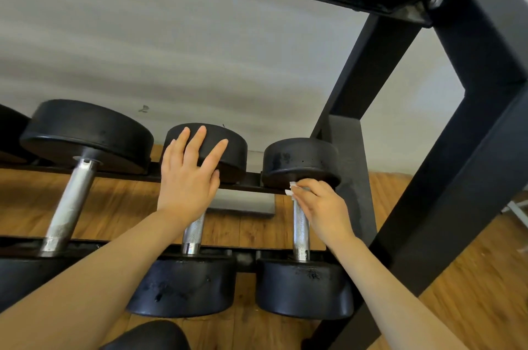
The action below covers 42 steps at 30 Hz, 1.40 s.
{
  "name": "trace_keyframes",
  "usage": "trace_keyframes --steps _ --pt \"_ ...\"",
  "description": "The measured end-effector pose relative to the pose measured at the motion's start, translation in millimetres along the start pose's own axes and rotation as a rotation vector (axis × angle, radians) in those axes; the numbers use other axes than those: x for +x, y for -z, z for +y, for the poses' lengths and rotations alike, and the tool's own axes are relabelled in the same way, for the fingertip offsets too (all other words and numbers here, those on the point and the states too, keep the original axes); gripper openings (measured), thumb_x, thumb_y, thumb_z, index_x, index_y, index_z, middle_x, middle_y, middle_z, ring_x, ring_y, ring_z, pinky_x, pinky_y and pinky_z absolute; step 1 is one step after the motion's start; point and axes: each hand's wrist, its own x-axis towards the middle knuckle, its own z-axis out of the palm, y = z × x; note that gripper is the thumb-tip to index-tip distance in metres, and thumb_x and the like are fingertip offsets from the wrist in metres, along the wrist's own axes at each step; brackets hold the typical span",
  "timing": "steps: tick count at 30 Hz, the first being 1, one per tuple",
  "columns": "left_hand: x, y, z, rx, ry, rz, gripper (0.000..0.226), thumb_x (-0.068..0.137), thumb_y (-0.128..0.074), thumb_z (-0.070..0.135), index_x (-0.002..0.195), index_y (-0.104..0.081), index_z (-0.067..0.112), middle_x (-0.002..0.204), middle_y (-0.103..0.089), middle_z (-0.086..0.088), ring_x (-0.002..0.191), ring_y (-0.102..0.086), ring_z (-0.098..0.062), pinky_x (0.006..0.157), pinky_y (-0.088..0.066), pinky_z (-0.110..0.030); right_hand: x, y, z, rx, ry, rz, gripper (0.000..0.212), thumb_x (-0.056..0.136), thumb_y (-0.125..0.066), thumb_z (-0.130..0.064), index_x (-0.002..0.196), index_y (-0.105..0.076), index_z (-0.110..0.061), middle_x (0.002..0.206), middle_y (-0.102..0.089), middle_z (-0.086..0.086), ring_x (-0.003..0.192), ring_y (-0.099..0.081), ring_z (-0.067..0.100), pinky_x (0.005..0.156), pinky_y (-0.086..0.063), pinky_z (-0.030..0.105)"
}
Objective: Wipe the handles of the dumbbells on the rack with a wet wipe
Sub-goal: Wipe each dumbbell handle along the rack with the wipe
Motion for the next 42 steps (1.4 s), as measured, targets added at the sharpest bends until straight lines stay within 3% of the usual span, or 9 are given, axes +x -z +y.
trace_keyframes --steps 5,10,15,20,24,30,34,37,42 --pt "-1 -1 0 0.001 -0.004 0.02 0.067 0.085 -0.071 0.018 0.145 -0.042 0.022 0.15 -0.037 -0.022 0.14 -0.029 -0.043 0.113 -0.025 -0.058 -6 -1 7 -0.051 0.167 0.044 0.029 0.077 -0.079 -0.006 0.105 -0.073 -0.009 0.106 -0.068 0.004 0.084 -0.063 0.023 0.061 -0.058 0.034" --pt "-1 -1 1 -0.005 -0.003 0.032 0.066 0.085 -0.071 0.018 0.144 -0.043 0.022 0.15 -0.037 -0.021 0.14 -0.029 -0.042 0.113 -0.024 -0.056 9 1 -2 0.016 0.125 0.003 0.021 0.092 -0.06 -0.02 0.104 -0.073 -0.01 0.108 -0.068 0.002 0.089 -0.062 0.022 0.07 -0.057 0.037" --pt "-1 0 -1 -0.01 0.001 0.011 0.066 0.086 -0.071 0.019 0.145 -0.042 0.023 0.151 -0.037 -0.02 0.141 -0.028 -0.041 0.115 -0.022 -0.054 0 1 -1 0.041 0.166 -0.048 0.023 0.087 -0.068 -0.008 0.11 -0.072 -0.008 0.113 -0.069 0.004 0.091 -0.064 0.024 0.082 -0.056 0.035" --pt "-1 -1 -1 -0.008 0.002 0.016 0.067 0.086 -0.071 0.018 0.145 -0.041 0.023 0.151 -0.037 -0.021 0.141 -0.027 -0.042 0.115 -0.021 -0.055 13 -1 0 -0.022 0.107 -0.141 0.044 0.076 -0.074 0.005 0.118 -0.066 -0.005 0.119 -0.066 0.01 0.107 -0.063 0.03 0.093 -0.053 0.042" --pt "0 -1 -1 0.001 0.001 0.017 0.067 0.085 -0.071 0.018 0.145 -0.041 0.023 0.151 -0.037 -0.02 0.141 -0.028 -0.041 0.115 -0.021 -0.053 6 -4 -3 0.047 0.116 -0.051 0.033 0.078 -0.076 -0.001 0.11 -0.071 -0.007 0.113 -0.069 0.006 0.1 -0.065 0.023 0.093 -0.052 0.034" --pt "0 -3 -1 0.002 0.001 0.026 0.066 0.085 -0.071 0.017 0.145 -0.042 0.023 0.151 -0.038 -0.02 0.141 -0.028 -0.041 0.115 -0.02 -0.054 7 2 -1 0.167 0.03 -0.087 0.029 0.087 -0.067 -0.005 0.116 -0.07 -0.01 0.119 -0.067 0.003 0.115 -0.059 0.018 0.103 -0.036 0.022" --pt "0 -3 -1 0.0 0.001 0.031 0.066 0.085 -0.071 0.017 0.144 -0.042 0.023 0.15 -0.038 -0.02 0.141 -0.028 -0.041 0.115 -0.02 -0.054 9 2 -6 0.068 0.08 -0.119 0.029 0.082 -0.072 0.0 0.111 -0.072 -0.006 0.111 -0.071 0.007 0.105 -0.065 0.025 0.096 -0.047 0.032" --pt "-1 -4 -2 -0.004 -0.004 0.04 0.066 0.085 -0.07 0.017 0.145 -0.042 0.024 0.15 -0.038 -0.02 0.141 -0.028 -0.041 0.115 -0.02 -0.054 11 6 0 0.058 0.156 -0.133 0.019 0.083 -0.072 -0.005 0.102 -0.075 -0.009 0.104 -0.073 0.003 0.098 -0.068 0.021 0.092 -0.046 0.028" --pt "-1 -4 -2 -0.009 -0.001 0.038 0.066 0.085 -0.07 0.017 0.144 -0.043 0.024 0.151 -0.038 -0.02 0.141 -0.027 -0.04 0.115 -0.02 -0.053 15 1 -5 0.146 -0.017 -0.067 0.023 0.089 -0.066 -0.01 0.111 -0.072 -0.011 0.112 -0.07 0.003 0.108 -0.063 0.018 0.101 -0.044 0.028"
